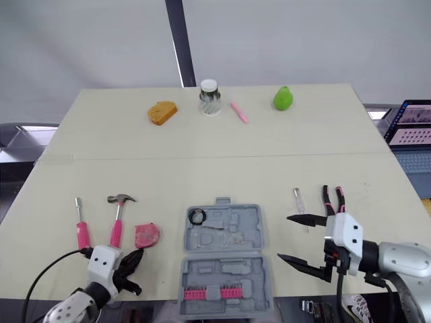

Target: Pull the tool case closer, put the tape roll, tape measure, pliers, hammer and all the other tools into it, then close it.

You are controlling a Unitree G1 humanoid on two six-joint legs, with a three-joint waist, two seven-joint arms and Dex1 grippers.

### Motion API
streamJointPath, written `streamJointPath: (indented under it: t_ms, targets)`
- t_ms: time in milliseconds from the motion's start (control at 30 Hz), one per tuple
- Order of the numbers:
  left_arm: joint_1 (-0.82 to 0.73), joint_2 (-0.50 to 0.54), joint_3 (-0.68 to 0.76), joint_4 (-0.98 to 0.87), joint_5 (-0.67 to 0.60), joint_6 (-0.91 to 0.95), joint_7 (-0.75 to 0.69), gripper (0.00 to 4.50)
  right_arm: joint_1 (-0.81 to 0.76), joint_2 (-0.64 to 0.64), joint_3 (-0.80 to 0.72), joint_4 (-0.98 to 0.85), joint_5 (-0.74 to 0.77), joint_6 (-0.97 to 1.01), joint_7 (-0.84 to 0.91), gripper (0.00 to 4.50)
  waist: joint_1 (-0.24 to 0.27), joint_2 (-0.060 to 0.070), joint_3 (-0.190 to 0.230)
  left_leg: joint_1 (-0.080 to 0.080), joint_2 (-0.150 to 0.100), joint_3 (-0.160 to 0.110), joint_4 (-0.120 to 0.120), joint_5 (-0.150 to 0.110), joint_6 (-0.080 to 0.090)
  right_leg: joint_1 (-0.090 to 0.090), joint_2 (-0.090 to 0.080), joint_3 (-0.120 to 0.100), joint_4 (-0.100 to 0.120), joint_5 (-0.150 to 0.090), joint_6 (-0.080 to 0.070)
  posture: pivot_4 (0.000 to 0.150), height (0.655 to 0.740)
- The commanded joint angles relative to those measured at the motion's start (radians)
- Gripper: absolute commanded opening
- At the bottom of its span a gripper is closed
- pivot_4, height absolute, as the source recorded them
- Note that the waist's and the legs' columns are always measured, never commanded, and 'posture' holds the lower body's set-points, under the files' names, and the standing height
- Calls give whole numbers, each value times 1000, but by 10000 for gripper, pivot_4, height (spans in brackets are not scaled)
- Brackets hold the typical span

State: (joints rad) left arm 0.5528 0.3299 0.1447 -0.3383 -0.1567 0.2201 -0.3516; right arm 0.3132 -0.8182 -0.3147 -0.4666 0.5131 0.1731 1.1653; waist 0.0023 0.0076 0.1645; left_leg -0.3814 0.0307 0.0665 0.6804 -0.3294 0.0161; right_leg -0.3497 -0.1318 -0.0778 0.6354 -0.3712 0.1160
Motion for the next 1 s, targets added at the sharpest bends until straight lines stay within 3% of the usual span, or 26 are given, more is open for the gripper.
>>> streamJointPath:
  t_ms: [33, 100, 200, 300, 467, 733, 933, 1000]
  targets:
    - [49, 16, 33, 132, 18, 15, 1, 372, -16, -11, 1, 4, 9, -22, 21, 45000, -4, 0, 0, 2, 0, 0, -1, 0, 0, 2, 0, 0, 0, 0, 0, 1500, 6950]
    - [46, 19, 32, 148, 16, 4, -9, 372, -25, -7, 5, 12, 5, -24, 20, 45000, -5, 1, -1, 11, 1, 0, -5, -3, 3, 10, 0, 0, -4, -1, -1, 1500, 6950]
    - [40, 23, 34, 171, 8, -12, -24, 372, -39, -1, 15, 23, -2, -27, 15, 45000, -5, 3, -3, 13, 1, 1, -9, -4, 3, 12, 0, 0, -7, -1, -1, 1500, 6950]
    - [46, 27, 42, 206, -16, -41, -56, 8543, -48, 2, 25, 33, -9, -36, 11, 45000, -5, 4, -4, 14, 1, 1, -12, -4, 2, 12, 0, 0, -8, -1, -1, 1500, 6950]
    - [42, 33, 48, 159, -30, 6, -52, 29499, -58, 4, 35, 42, -15, -42, 7, 45000, -5, 6, -5, 15, 1, 0, -14, -1, -1, 11, 1, -1, -7, -1, -2, 1500, 6950]
    - [136, 130, 171, 65, -237, -4, -281, 29499, -83, 2, 52, 73, -20, -55, 21, 45000, -9, 1, -2, 14, 1, 0, -15, -1, -1, 10, 1, -1, -8, -2, -3, 1500, 6950]
    - [192, 287, 334, 16, -416, -62, -606, 29499, -117, -2, 76, 102, -24, -63, 23, 45000, 3, -13, 9, 10, 0, -3, -13, -1, -1, 8, -2, -2, -9, -1, -4, 1500, 6950]
    - [121, 378, 402, 15, -458, -47, -667, 29499, -134, -7, 80, 119, -28, -66, 28, 45000, 13, -13, 11, 9, 0, -4, -13, -1, -1, 9, -3, -3, -11, -1, -6, 1500, 6950]
